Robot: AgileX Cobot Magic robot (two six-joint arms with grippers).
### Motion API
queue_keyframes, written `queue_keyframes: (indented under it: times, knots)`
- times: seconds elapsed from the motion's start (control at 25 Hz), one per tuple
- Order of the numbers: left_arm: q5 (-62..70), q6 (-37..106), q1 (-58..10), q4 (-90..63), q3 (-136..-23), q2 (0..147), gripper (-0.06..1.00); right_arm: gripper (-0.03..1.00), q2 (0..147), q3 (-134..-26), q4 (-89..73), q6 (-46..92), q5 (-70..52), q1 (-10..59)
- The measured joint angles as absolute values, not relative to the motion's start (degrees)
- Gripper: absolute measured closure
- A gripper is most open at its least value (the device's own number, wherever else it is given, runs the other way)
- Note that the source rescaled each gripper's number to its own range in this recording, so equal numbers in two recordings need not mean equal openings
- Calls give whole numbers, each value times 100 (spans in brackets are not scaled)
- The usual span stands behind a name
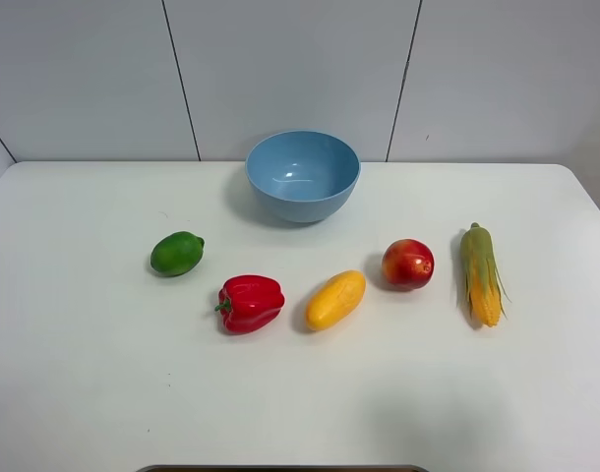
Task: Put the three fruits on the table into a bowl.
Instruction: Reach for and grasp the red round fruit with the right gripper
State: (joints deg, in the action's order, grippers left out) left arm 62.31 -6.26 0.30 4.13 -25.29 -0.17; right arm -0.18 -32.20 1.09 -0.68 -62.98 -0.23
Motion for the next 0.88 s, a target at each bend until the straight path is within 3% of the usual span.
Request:
queue_keyframes:
  times: [0.24,0.4,0.88]
  knots:
    - [6231,-626,30,413,-2529,-17,-5,-3,45,-3220,92,-57,-6298,-23]
    - [6231,-626,30,413,-2529,-17,-5,-3,902,-3380,-81,143,-6408,-23]
    - [6231,-626,30,413,-2529,-17,-5,-3,4884,-5922,-206,303,-6300,525]
